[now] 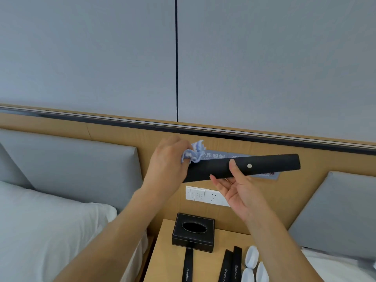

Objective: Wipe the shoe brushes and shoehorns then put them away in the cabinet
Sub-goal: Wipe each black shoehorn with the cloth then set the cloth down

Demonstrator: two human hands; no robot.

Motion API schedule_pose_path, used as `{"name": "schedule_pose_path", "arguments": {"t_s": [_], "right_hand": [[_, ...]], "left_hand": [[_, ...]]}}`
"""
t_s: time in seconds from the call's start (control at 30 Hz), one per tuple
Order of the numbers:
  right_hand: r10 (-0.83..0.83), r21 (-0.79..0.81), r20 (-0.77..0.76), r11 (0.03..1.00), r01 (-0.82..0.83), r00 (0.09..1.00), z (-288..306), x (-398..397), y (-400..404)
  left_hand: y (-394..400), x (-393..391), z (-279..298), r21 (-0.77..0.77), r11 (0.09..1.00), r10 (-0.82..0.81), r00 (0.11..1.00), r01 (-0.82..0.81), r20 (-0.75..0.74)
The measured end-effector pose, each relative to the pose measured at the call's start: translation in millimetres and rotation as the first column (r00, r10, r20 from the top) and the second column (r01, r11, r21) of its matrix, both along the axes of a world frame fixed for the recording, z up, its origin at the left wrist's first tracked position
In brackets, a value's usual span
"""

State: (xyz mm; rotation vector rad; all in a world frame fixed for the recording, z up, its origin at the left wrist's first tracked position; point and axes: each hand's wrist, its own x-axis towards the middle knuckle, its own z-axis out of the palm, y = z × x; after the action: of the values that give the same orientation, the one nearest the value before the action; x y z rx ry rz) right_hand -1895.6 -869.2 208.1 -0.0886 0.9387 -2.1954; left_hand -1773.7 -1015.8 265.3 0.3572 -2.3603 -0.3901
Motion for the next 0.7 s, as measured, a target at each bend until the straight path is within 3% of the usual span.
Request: {"name": "schedule_pose_path", "arguments": {"t_s": [0.23, 0.33, 0.43, 0.6, 0.7], "right_hand": [[-0.028, 0.021, -0.013, 0.999, 0.028, 1.000, -6, 10, -2], [-0.067, -0.005, 0.041, 0.998, 0.068, 0.997, -5, 9, -2], [-0.095, -0.029, 0.085, 0.995, 0.097, 0.992, -2, 7, -4], [-0.038, -0.105, 0.099, 0.993, 0.049, 0.994, 6, 0, -12], [-0.008, -0.150, 0.070, 0.988, 0.018, 0.998, 12, -6, -16]], "left_hand": [[7, 2, -28, -0.153, 0.985, 0.103, 0.988, -0.084, 0.118], [9, 6, -27, -0.078, 0.997, 0.022, 0.983, -0.008, 0.182], [-2, 4, -22, 0.005, 0.998, -0.056, 0.986, 0.056, 0.156], [-20, -8, -5, -0.044, 0.999, 0.002, 0.990, 0.004, 0.141], [-26, -15, 2, -0.158, 0.987, 0.056, 0.991, -0.037, 0.119]]}}
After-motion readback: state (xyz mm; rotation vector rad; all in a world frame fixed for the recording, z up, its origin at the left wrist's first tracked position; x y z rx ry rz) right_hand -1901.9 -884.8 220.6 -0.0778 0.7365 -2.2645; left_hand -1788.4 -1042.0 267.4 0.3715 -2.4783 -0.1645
